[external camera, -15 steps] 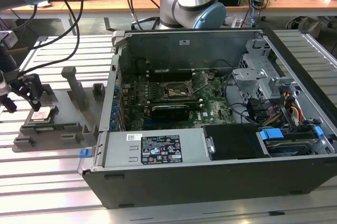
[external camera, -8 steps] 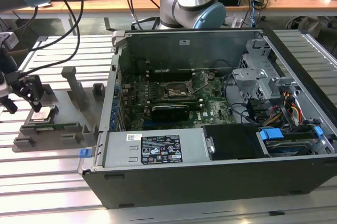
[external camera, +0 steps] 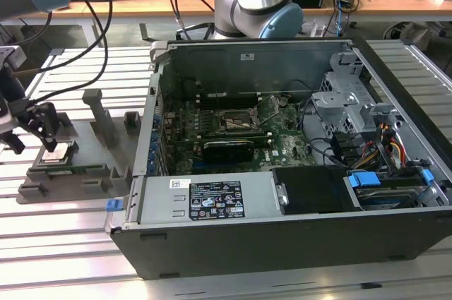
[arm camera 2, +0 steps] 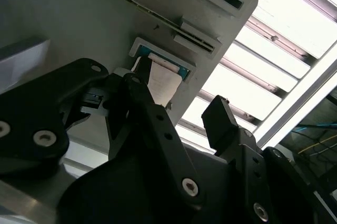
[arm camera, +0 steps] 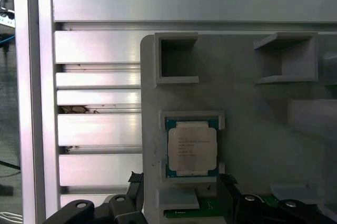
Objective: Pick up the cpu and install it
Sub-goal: 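Pick up the cpu and move it towards the insertion slot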
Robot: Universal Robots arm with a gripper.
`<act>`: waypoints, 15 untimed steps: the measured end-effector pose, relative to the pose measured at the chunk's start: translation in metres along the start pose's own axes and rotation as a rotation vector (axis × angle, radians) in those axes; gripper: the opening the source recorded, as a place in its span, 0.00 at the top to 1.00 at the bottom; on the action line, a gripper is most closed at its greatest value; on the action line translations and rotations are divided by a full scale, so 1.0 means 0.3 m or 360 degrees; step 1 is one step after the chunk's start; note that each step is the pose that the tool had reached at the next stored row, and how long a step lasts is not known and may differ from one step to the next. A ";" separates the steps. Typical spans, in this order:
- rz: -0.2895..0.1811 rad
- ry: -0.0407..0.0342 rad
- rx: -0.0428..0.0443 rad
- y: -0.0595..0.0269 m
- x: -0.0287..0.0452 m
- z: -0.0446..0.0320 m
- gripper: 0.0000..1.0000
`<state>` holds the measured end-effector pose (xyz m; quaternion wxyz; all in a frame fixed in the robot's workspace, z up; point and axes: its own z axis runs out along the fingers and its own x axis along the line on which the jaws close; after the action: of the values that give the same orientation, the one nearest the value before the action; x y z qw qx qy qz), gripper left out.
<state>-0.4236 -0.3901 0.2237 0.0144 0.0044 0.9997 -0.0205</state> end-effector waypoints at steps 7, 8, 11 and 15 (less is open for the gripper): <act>0.0000 0.0000 0.0000 0.001 0.000 0.014 0.34; 0.0000 0.0000 0.0000 0.001 0.000 0.016 0.34; 0.0000 0.0000 0.0000 0.001 0.001 0.025 0.34; 0.0000 0.0000 0.0000 0.002 -0.001 0.031 0.34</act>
<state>-0.4231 -0.3899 0.2144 0.0144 0.0044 0.9997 -0.0205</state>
